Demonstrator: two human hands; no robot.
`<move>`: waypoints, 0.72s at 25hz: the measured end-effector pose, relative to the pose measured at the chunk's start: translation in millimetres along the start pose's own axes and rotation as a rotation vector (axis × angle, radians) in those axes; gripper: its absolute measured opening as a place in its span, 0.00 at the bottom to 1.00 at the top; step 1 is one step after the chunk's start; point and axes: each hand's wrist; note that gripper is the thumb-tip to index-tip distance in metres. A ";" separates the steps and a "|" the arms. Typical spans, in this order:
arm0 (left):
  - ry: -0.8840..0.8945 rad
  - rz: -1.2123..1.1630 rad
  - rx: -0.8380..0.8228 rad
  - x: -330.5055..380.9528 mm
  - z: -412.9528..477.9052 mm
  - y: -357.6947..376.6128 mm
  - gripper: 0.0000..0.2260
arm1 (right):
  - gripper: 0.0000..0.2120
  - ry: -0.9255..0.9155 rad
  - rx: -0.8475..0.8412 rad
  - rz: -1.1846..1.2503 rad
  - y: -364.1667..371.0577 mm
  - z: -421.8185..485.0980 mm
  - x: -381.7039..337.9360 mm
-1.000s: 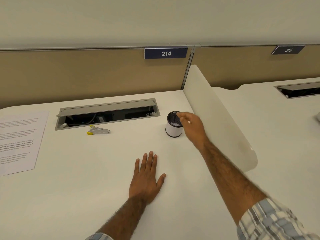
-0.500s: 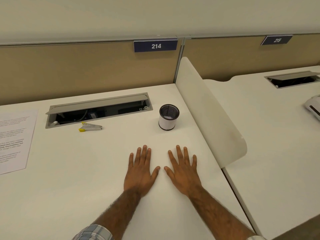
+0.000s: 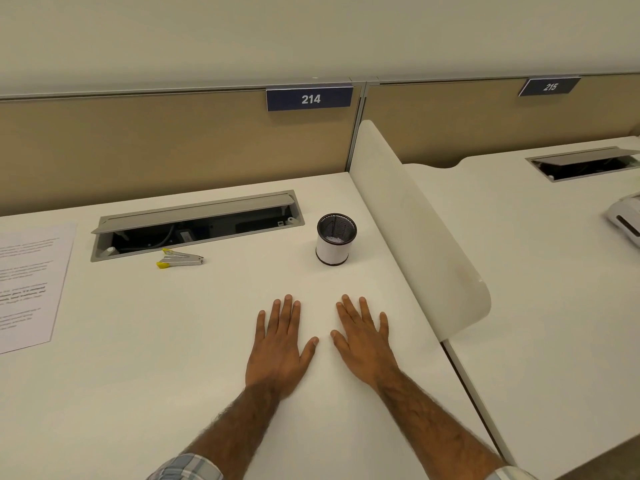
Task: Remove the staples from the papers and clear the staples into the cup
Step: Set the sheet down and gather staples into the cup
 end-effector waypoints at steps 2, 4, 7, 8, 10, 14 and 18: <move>0.003 -0.003 -0.010 0.3 -1.0 -0.7 0.35 | 0.27 -0.015 0.100 0.280 -5.5 4.0 3.2; 0.003 -0.003 -0.010 -0.2 -0.9 0.0 0.35 | 0.20 0.158 0.216 0.694 -20.7 10.7 1.8; 0.004 0.002 -0.008 -0.1 -0.2 -0.3 0.35 | 0.11 0.487 0.167 1.388 -49.8 19.3 0.9; 0.005 0.003 -0.003 0.3 -0.3 -1.0 0.35 | 0.10 0.552 0.115 1.551 -57.4 20.8 1.6; 0.003 0.005 -0.011 0.4 -0.8 -1.1 0.35 | 0.09 0.641 0.012 1.733 -68.2 22.6 2.8; 0.000 -0.003 -0.003 1.0 -0.9 -3.5 0.35 | 0.08 0.677 0.011 1.811 -83.0 33.9 3.6; 0.006 -0.015 -0.012 2.0 -1.3 -3.5 0.35 | 0.09 0.605 0.032 1.711 -110.4 60.4 -0.7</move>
Point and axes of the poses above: each hand's wrist, its own z-axis towards the middle knuckle, its own y-axis out of the palm, x = y × z, and after that the axes turned 1 degree about -x, right-handed
